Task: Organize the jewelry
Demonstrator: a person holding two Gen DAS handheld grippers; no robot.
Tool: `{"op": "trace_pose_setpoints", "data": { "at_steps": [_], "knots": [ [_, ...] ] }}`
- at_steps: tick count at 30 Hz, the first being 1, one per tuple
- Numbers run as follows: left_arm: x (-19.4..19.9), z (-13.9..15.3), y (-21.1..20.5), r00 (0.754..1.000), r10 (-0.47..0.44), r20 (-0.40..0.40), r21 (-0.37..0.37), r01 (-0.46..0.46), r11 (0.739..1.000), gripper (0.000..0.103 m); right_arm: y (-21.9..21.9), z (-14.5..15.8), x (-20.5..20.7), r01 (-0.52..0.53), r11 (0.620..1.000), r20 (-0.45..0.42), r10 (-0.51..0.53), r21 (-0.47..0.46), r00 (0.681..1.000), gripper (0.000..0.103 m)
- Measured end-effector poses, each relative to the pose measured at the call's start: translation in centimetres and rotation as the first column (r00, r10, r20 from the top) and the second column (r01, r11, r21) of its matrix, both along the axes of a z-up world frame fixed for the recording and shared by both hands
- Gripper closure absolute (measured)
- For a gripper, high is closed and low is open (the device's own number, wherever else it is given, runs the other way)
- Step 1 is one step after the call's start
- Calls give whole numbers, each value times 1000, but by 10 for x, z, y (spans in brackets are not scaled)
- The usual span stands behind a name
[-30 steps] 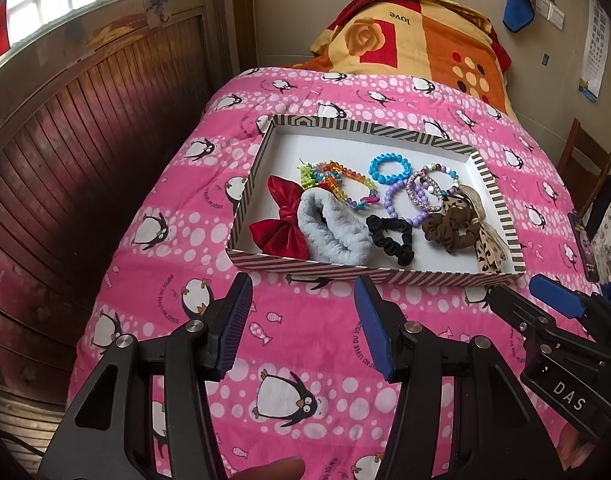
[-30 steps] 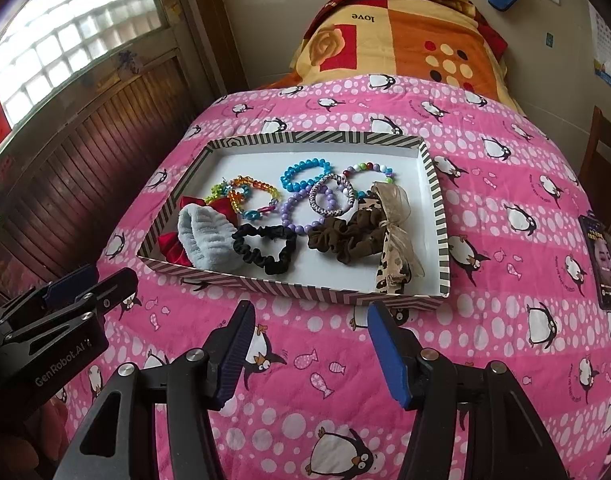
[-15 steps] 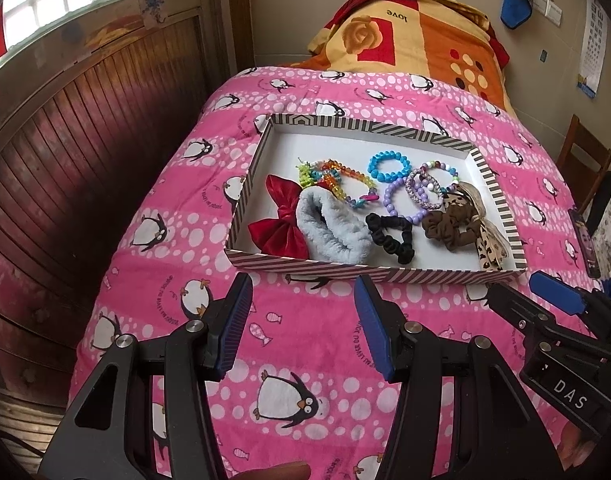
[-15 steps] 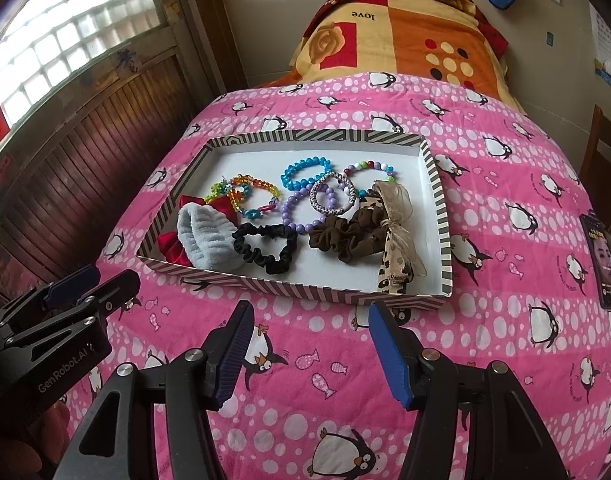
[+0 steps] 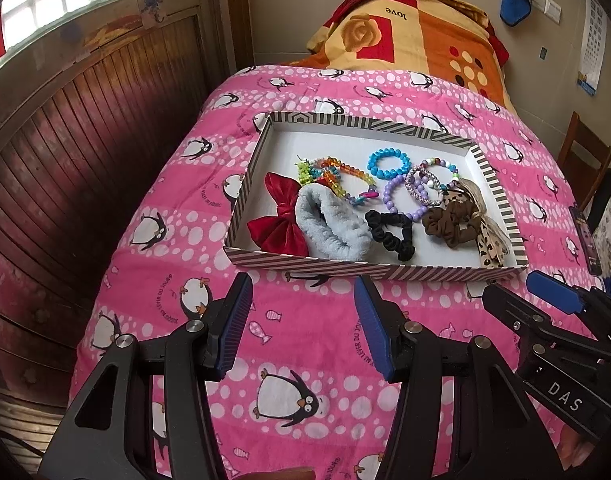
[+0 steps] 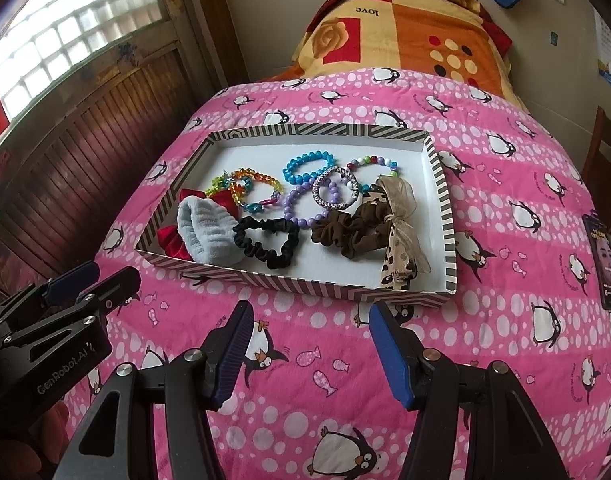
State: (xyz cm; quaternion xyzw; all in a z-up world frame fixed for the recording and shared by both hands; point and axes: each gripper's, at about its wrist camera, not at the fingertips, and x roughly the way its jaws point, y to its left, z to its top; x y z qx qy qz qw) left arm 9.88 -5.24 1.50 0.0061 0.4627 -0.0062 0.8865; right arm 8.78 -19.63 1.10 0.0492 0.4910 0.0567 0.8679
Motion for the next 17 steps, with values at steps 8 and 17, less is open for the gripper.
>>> {"op": "trace_pose_setpoints", "data": {
  "at_steps": [8,17],
  "knots": [
    [-1,-3,0,1000,-4,-6,-3,4,1000,50,3,-1,0,-7,1000,-5,6,-2,1000,45],
    [-7,-12,0,999,-28,-20,-6,28,1000,50,-2,-8,-6,-6,1000,-14,6,-8,1000,45]
  ]
}}
